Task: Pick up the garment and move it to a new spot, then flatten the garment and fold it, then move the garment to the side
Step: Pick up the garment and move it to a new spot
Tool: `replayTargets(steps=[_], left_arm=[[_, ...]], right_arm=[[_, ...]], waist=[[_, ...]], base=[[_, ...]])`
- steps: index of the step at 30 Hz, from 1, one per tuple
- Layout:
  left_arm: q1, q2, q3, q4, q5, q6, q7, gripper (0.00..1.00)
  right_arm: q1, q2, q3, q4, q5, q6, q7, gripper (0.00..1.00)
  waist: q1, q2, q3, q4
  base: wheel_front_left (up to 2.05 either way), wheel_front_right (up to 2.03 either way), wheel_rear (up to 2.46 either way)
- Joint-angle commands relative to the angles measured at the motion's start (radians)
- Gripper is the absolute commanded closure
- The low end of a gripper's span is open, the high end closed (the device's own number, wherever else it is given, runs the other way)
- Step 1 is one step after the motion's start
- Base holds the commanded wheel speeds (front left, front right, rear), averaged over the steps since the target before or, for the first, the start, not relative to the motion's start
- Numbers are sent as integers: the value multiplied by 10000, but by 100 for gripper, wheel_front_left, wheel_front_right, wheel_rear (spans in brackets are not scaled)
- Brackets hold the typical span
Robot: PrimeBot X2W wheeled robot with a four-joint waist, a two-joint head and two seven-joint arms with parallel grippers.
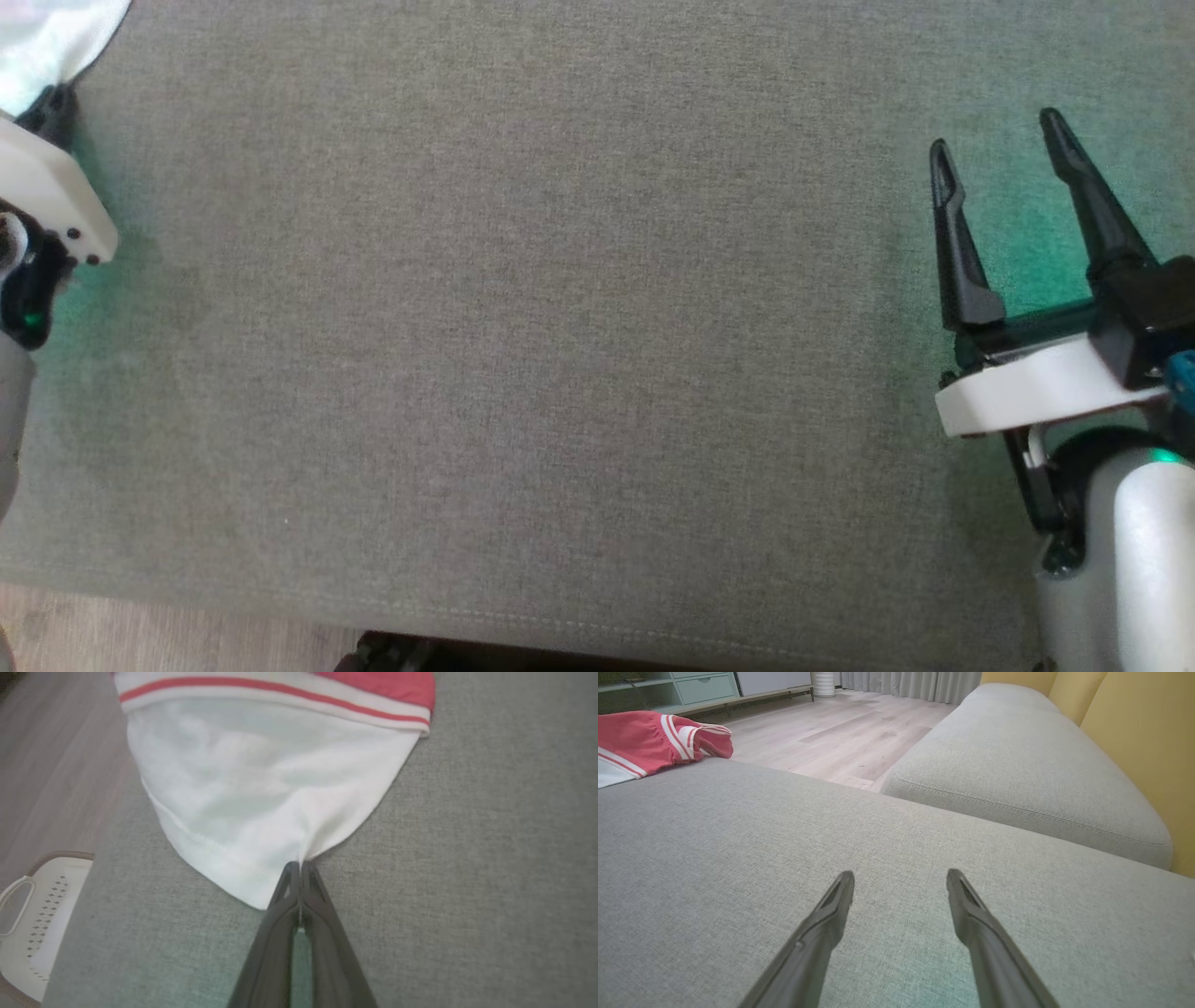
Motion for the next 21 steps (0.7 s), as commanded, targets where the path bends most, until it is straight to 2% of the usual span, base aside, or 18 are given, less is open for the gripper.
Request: replayTargets(steps=[1, 10, 15, 21], left_arm=[[-454, 637, 233, 31, 150, 22, -249, 100], [-1124, 1056, 375, 359, 297, 33, -1424, 100], [-1425, 1455, -8, -90, 594, 25, -1353, 100], [-1809, 1768, -783, -1336, 920, 22, -879, 100]], right_arm=[[-224, -16, 167, -351, -47, -7, -51, 0], [-279, -16, -63, 510, 597, -7, -732, 0], [-156, -16, -330, 1264, 1070, -7, -1241, 0], [238, -16, -620, 2262, 1665, -7, -1882, 0]], waist=[[0, 0, -43, -8], [0, 0, -1091, -191], [0, 0, -2165, -390], [0, 0, -3662, -741]], base=[[0, 0, 0], [0, 0, 0], [0, 0, 0], [0, 0, 0]])
